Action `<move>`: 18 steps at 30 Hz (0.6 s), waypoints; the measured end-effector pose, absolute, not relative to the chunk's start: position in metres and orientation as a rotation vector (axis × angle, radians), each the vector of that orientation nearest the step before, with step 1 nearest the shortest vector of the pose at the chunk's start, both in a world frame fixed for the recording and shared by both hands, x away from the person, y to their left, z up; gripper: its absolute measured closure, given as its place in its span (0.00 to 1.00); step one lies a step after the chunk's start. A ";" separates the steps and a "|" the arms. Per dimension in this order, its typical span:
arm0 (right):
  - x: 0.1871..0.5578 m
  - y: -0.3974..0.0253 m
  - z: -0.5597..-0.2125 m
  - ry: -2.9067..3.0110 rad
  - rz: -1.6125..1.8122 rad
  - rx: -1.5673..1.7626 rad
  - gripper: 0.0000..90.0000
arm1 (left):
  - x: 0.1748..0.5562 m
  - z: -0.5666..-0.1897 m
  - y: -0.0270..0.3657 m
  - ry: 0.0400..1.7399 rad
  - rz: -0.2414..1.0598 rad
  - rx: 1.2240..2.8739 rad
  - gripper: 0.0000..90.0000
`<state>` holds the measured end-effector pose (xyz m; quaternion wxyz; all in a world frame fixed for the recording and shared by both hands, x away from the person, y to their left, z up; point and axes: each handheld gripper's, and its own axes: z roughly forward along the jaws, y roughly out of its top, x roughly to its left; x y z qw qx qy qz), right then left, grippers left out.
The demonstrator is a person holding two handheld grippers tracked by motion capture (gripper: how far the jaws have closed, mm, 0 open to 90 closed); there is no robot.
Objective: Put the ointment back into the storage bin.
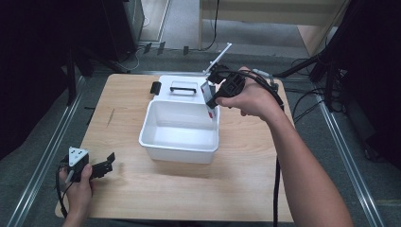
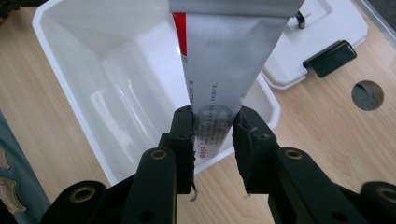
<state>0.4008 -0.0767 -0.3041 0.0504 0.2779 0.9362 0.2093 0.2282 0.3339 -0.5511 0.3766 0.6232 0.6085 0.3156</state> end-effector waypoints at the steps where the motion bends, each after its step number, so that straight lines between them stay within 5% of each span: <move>1: 0.401 -0.074 -0.306 2.860 0.640 0.832 0.79 | 0.228 -0.551 0.334 1.556 0.807 1.594 0.00; 18: 0.404 -0.081 -0.336 2.916 0.634 0.806 0.79 | 0.228 -0.551 0.334 1.557 0.810 1.593 0.00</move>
